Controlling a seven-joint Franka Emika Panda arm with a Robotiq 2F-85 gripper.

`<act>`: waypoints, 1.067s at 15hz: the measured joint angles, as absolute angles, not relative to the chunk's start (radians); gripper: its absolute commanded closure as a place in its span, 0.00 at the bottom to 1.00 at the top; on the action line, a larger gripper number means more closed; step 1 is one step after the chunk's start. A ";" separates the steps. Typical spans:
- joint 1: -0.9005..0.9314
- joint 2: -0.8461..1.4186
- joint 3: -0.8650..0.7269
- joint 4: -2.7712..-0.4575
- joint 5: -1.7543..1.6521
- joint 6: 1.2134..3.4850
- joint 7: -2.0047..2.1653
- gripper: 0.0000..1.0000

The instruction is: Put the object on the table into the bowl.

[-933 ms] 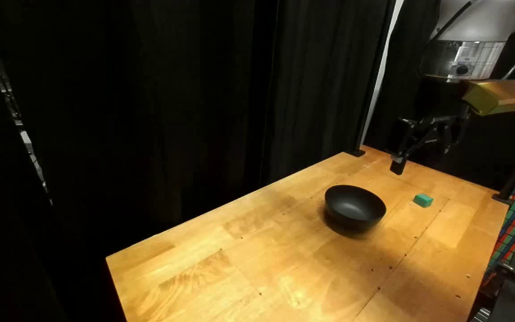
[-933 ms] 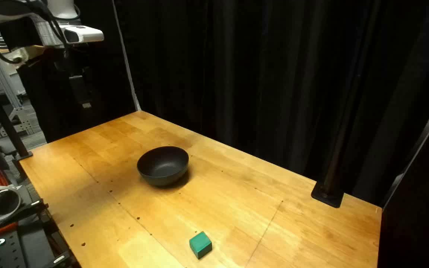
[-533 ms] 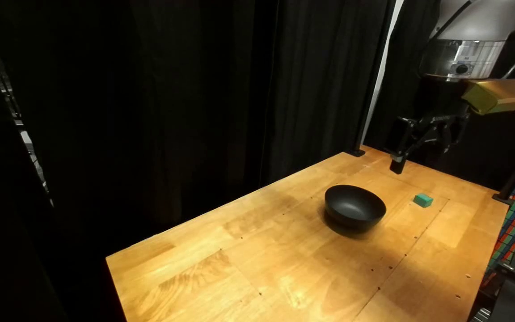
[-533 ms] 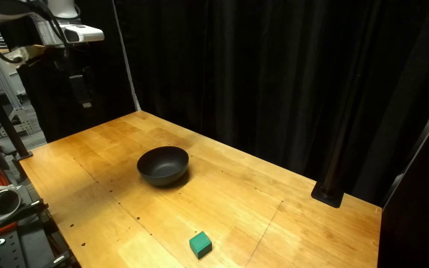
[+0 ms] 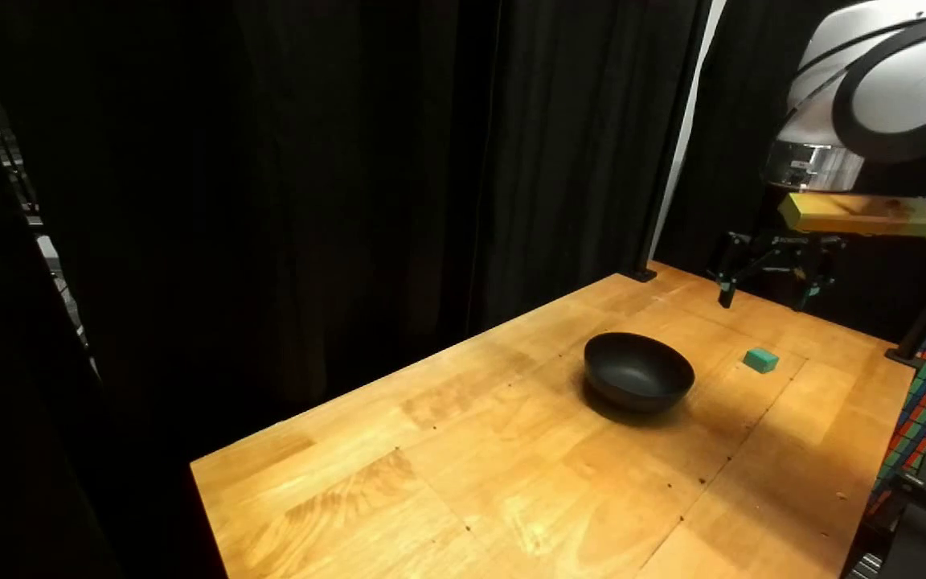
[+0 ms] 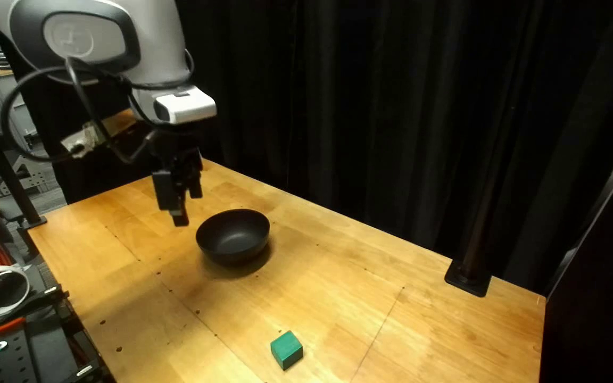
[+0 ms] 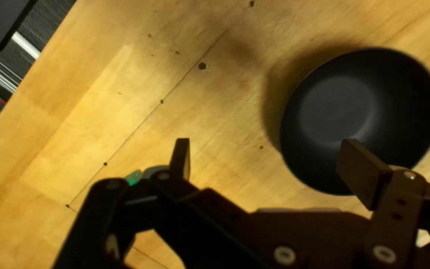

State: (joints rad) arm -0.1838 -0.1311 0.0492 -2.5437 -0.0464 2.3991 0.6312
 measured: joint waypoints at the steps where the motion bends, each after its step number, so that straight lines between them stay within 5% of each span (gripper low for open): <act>1: -0.204 -0.083 0.011 -2.537 -0.047 2.435 0.635 0.00; 16: -0.233 0.556 -0.208 -2.144 0.333 2.618 0.716 0.00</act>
State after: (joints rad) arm -0.2332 0.5558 -0.2084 -2.1435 0.3330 2.6177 0.7161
